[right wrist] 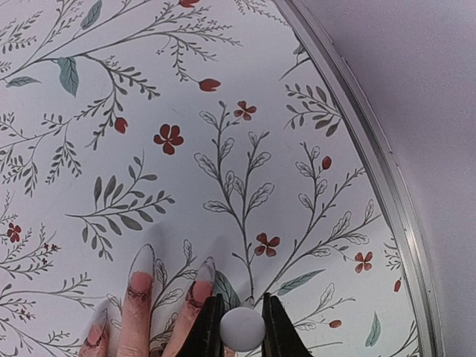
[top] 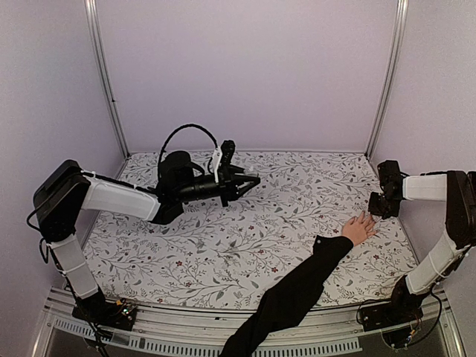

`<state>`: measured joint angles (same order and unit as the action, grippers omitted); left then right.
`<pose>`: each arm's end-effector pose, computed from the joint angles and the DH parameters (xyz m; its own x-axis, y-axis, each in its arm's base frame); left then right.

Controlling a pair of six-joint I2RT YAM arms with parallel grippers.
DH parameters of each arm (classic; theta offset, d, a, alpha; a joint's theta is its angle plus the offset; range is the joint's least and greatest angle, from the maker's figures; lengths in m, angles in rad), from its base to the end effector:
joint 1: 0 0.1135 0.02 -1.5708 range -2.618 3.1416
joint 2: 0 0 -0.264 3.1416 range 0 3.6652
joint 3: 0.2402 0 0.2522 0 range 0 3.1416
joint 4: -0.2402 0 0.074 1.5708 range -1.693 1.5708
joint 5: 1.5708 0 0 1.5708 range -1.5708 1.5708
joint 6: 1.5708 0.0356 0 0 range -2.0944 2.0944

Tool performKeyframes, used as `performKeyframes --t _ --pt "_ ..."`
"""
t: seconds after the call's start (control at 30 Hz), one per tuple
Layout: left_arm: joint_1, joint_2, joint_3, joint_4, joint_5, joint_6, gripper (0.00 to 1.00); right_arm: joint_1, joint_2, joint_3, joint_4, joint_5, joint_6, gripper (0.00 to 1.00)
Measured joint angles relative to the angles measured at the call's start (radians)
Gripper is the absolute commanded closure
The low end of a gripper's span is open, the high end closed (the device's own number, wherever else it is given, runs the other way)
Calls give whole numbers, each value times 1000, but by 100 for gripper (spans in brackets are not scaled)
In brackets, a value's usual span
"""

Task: Paint the nails
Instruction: Paint the nail polish on the nail.

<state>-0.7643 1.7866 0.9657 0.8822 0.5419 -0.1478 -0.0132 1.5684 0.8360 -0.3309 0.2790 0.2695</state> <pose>0.2700 -0.2843 0.2394 -0.0983 -0.0805 -0.9919 0.9605 0.2531 -0.1157 0.2941 -0.0137 0.1637 -0.8033 0.2666 -0.5325 0.3739 0.9218 -0.1026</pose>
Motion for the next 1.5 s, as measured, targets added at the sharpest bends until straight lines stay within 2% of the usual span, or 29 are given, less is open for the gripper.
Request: performKeyframes --t 1.5 --pt "0 0 0 0 -4 0 100 -16 11 0 23 8 -9 100"
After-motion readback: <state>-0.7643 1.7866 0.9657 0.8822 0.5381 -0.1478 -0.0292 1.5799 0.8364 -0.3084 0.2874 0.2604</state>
